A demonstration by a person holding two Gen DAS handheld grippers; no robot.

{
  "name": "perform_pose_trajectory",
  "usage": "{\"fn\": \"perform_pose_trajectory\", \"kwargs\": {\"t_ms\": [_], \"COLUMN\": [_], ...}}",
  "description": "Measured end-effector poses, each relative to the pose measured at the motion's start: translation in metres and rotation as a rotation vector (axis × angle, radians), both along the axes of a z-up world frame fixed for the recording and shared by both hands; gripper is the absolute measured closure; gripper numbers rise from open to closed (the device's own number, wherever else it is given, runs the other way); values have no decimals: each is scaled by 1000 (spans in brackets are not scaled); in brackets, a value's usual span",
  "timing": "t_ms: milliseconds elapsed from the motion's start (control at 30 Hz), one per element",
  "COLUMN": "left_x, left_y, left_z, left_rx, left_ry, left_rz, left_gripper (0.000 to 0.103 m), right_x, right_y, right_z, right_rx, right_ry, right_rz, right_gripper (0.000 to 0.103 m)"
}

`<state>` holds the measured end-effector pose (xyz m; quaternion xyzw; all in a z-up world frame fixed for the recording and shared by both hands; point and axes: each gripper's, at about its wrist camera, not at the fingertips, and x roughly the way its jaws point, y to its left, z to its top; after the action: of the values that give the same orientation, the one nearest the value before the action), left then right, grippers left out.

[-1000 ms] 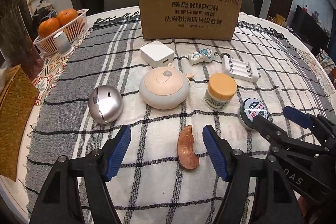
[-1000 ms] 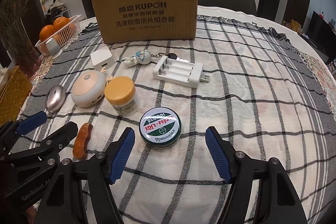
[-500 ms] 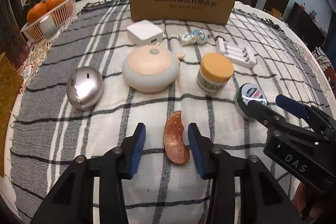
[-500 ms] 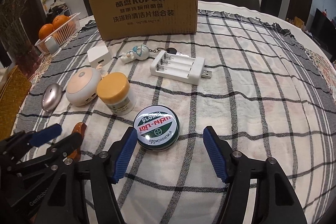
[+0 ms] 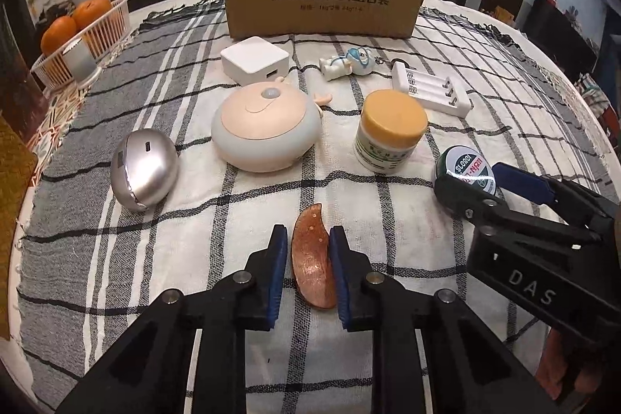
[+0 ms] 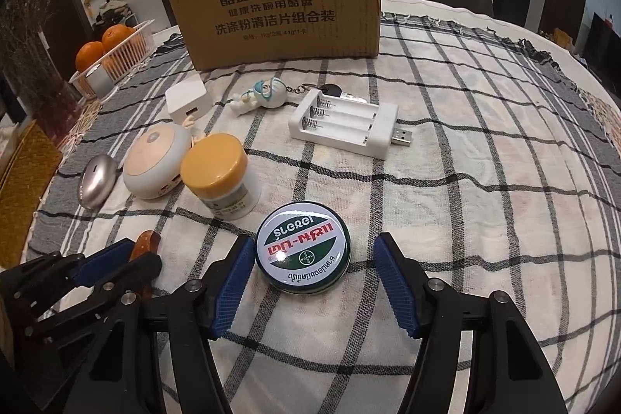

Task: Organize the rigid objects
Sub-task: 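Grasp the brown wooden comb with the left tool while the right tool grasps the green balm tin, then lift the comb and tin and carry both over the cardboard box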

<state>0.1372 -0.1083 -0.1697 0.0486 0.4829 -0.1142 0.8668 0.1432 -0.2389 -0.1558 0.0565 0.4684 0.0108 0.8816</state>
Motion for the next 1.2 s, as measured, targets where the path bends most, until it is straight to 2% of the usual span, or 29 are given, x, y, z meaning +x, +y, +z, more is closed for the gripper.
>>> {"fn": "perform_pose_trajectory", "kwargs": {"t_ms": [67, 133, 367, 967, 1200], "left_x": [0, 0, -4, -17, -8], "left_y": [0, 1, 7, 28, 29], "left_z": [0, 0, 9, 73, 103], "left_rx": [1, -5, -40, -147, -152], "left_ry": [-5, -8, -39, -180, -259], "left_rz": [-3, -7, -22, -44, -69], "left_gripper": [81, 82, 83, 83, 83], "right_x": [1, 0, -6, -34, -33], "right_y": [1, 3, 9, 26, 27], "right_z": [-2, -3, 5, 67, 89], "right_rx": [1, -7, -23, -19, -21], "right_ry": [2, -6, -19, -133, -178], "right_rz": [2, 9, 2, -33, -53], "right_gripper": [43, 51, 51, 51, 51]}}
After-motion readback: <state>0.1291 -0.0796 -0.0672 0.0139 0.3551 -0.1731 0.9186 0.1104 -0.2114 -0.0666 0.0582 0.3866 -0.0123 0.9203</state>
